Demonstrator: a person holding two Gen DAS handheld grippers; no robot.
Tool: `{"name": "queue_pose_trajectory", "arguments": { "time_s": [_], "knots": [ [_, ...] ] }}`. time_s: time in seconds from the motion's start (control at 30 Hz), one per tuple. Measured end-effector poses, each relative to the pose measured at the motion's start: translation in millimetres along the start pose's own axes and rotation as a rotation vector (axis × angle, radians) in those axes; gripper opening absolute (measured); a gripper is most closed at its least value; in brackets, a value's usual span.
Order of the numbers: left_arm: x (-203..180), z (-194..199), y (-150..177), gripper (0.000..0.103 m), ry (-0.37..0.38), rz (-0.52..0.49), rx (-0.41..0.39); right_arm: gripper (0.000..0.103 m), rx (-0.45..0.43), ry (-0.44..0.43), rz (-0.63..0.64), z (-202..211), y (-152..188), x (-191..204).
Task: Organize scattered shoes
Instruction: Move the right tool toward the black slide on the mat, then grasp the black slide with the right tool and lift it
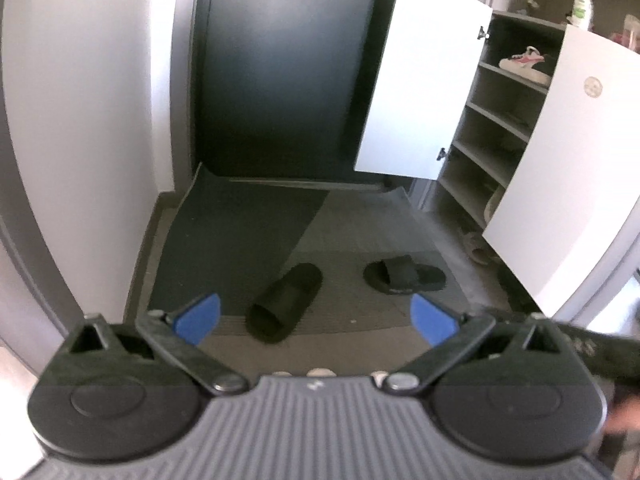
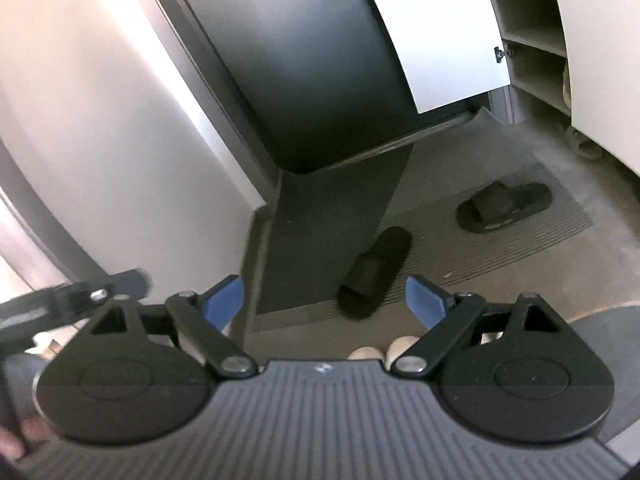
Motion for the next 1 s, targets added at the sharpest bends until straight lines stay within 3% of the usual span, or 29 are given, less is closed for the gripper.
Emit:
{"name": "queue_pose_trajectory", "arguments": {
  "time_s": [0.1,0.23,0.33,0.4,0.43,0.57,0.8,1.0],
  "knots": [
    [5.8,-3.6,-1.6,0.103,-0.006,0.016,0.01,0.09,0.075,0.007,-0.035,-37.5,-7.8,-15.1],
    [13.4,-9.7,-3.4,0.103,-0.011,0.042,0.033,0.09,0.132,0.058,0.032,-90.7,-19.0,-28.3],
    [22.7,-15.6,-6.9,0.103,-0.031,0.078,0.043,0.09,0.151,0.043,0.212,-136.4,-31.3,-25.3],
    [29.4,-20.6,-9.5,0.103,-0.047,0.108,0.052,0.09,0.191,-0.005,0.432,-176.0,-32.7,-21.7],
    [32.6,-23.2,-10.8,0.103,-0.055,0.123,0.057,0.09,0.196,-0.009,0.47,-181.7,-32.8,-21.2],
    [37.1,-39.8,-15.1,0.103,-0.093,0.15,0.078,0.09,0.273,-0.054,0.908,-229.3,-2.0,-16.4],
    [23.5,-88.9,-16.2,0.103,-0.133,0.157,0.167,0.09,0.491,-0.1,1.158,-327.5,43.1,-56.0],
    [17.6,-140.0,-12.1,0.103,-0.172,0.152,0.254,0.09,0.574,-0.115,1.326,-397.2,63.4,-93.0]
  ]
}}
Point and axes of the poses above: each gripper's, at about its wrist camera, not at the fingertips, and z roughly against the way its jaws point, x to its left, y to its underside, the point moved 5 cm from there along -z, roughly the way its jaws point, and after that the axes turned 9 degrees about -y, right-handed, at the moved point
